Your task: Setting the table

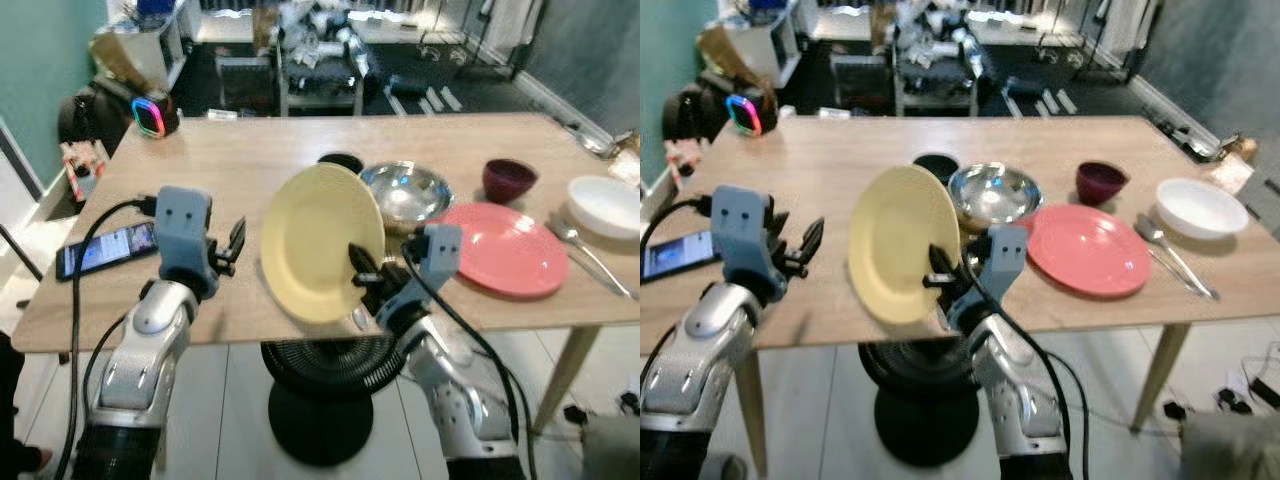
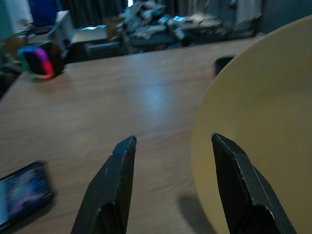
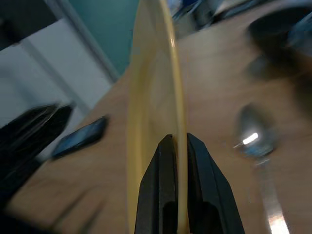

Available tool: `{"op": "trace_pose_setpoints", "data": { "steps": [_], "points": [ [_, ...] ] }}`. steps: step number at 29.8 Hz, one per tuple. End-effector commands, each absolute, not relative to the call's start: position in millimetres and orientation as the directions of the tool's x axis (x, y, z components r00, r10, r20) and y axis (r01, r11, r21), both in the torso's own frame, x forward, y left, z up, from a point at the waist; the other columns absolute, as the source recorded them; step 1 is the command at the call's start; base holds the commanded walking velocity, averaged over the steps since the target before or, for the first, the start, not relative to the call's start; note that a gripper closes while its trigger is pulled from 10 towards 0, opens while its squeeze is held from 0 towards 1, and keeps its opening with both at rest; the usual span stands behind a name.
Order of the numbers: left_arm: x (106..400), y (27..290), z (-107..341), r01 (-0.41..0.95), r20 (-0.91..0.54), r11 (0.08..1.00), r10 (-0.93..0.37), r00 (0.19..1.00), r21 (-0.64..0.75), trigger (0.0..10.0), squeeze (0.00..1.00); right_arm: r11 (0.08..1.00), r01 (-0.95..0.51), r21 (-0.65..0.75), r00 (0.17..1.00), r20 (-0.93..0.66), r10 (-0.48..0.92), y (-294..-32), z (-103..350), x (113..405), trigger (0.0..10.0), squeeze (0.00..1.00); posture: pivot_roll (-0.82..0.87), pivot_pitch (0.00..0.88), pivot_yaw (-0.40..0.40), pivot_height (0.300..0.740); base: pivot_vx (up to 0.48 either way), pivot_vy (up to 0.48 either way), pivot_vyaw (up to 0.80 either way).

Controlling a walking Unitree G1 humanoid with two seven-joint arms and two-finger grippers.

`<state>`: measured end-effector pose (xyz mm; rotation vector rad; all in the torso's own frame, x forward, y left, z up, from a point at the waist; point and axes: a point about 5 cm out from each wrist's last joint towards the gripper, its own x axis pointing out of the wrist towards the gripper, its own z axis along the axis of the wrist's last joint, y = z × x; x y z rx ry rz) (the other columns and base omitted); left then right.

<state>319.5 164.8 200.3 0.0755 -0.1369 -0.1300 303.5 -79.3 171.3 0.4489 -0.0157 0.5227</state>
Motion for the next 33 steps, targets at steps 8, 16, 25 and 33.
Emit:
{"op": "trace_pose_setpoints", "data": {
  "steps": [8,16,25,33],
  "points": [
    [314.2,156.2,193.6,0.160,0.123,0.980,-0.175,0.977,0.122,10.0,0.00,0.704,-0.348,0.619,0.875,-0.056,0.481,-62.4,139.0,306.0,10.0,0.00,0.05,0.000,0.064,0.740,0.000,0.000,0.00],
    [313.9,152.6,197.8,0.165,0.134,0.979,-0.180,0.974,0.119,10.0,0.00,0.632,-0.114,0.767,0.899,-0.192,0.395,-47.7,117.6,327.8,10.0,0.00,0.08,0.000,0.063,0.740,0.000,0.000,0.00],
    [312.8,145.8,198.1,0.180,0.135,0.977,-0.195,0.971,0.117,10.0,0.00,0.585,-0.187,0.789,0.843,-0.177,0.508,-8.9,120.8,332.5,10.0,0.00,0.09,0.001,0.062,0.740,0.000,0.000,0.00],
    [311.8,146.8,198.7,0.176,0.134,0.977,-0.191,0.973,0.118,10.0,0.00,0.563,-0.377,0.735,0.767,-0.094,0.635,31.8,140.7,327.6,10.0,0.00,0.12,0.011,0.052,0.740,0.000,0.000,0.00]
  ]
}}
